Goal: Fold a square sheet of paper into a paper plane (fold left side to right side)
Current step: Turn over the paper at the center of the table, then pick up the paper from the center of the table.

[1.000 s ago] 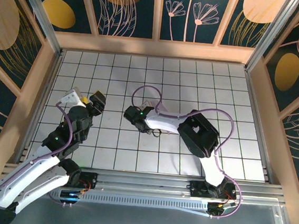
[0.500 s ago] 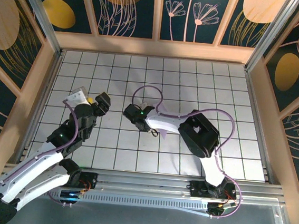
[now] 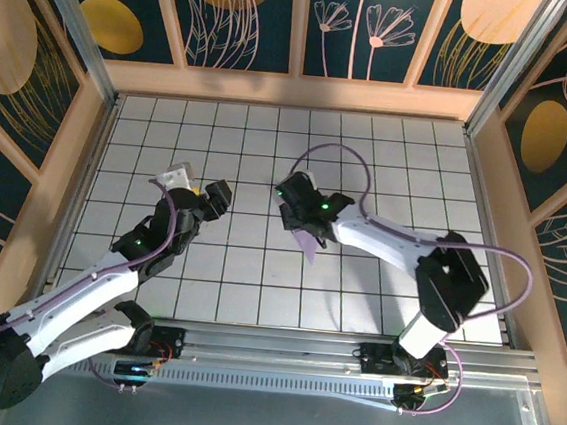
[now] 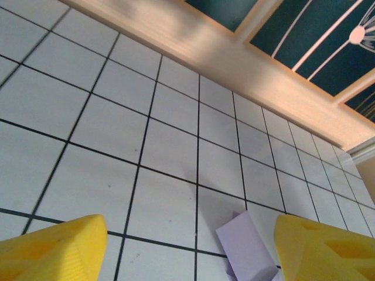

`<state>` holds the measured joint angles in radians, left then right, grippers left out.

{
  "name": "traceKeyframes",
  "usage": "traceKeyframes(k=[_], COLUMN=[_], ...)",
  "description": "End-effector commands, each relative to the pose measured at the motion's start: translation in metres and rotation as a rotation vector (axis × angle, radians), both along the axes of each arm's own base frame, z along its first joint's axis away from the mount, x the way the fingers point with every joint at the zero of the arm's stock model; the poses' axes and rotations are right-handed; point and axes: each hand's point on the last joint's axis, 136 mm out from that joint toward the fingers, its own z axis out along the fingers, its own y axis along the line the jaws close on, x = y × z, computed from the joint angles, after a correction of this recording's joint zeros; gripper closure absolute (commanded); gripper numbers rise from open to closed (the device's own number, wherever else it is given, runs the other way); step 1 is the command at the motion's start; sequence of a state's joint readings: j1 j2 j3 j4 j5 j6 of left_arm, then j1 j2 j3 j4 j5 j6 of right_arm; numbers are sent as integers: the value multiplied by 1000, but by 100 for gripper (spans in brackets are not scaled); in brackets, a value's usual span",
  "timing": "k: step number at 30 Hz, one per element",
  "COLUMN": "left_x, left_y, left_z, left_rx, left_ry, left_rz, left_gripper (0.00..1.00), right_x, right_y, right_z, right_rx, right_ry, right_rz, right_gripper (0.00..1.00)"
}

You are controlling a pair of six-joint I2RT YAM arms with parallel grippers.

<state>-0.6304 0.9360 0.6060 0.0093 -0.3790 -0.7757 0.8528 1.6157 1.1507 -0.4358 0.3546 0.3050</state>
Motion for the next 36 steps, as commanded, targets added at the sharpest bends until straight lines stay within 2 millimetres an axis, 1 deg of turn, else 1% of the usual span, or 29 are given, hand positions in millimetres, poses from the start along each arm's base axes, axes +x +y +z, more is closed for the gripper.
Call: traceKeyframes(k=[1,3,7,11,12,13,16,20,25,30,32,36], left_x=[7,10,15,21,22,23,26,27,30,33,34,37], left_y=[-19,-28,-44,-58,-61,-64,-73,-91,-110,-126,-132,-146], left_z=[15,10,-2,-15,-19,-23,-38,-60,-82,-103,-115,-131], left_rx=[-77,-91,-97,-93,-94,-97,-113,-141,-164,-186,-193,-225], left_ry=[-28,-12,32,82,94,109,157,231,312,389,429,477], left_rz=[-52,-79,-130,-168,-176,-183,-202,-252,-305,-338,-344,-376], left_gripper=[25,25,25,24,24,24,24,26,29,31,31,34], right_x=[5,6,8,4,0,4,2,-2,-8,-11,-12,-11], right_y=[-1,-12,-32,-51,-50,-62,-78,-96,-114,-125,-127,-131], right_z=[22,28,38,43,43,43,35,23,5,-7,-8,-9], right_rx=[219,319,491,651,684,724,819,930,1016,1032,1032,1029], right_ry=[-22,-22,-31,-39,-35,-41,-18,16,70,95,97,96], right_rz=[-19,-41,-79,-109,-103,-134,-173,-219,-273,-300,-304,-310], right_gripper=[27,25,24,19,18,16,15,10,4,3,2,2])
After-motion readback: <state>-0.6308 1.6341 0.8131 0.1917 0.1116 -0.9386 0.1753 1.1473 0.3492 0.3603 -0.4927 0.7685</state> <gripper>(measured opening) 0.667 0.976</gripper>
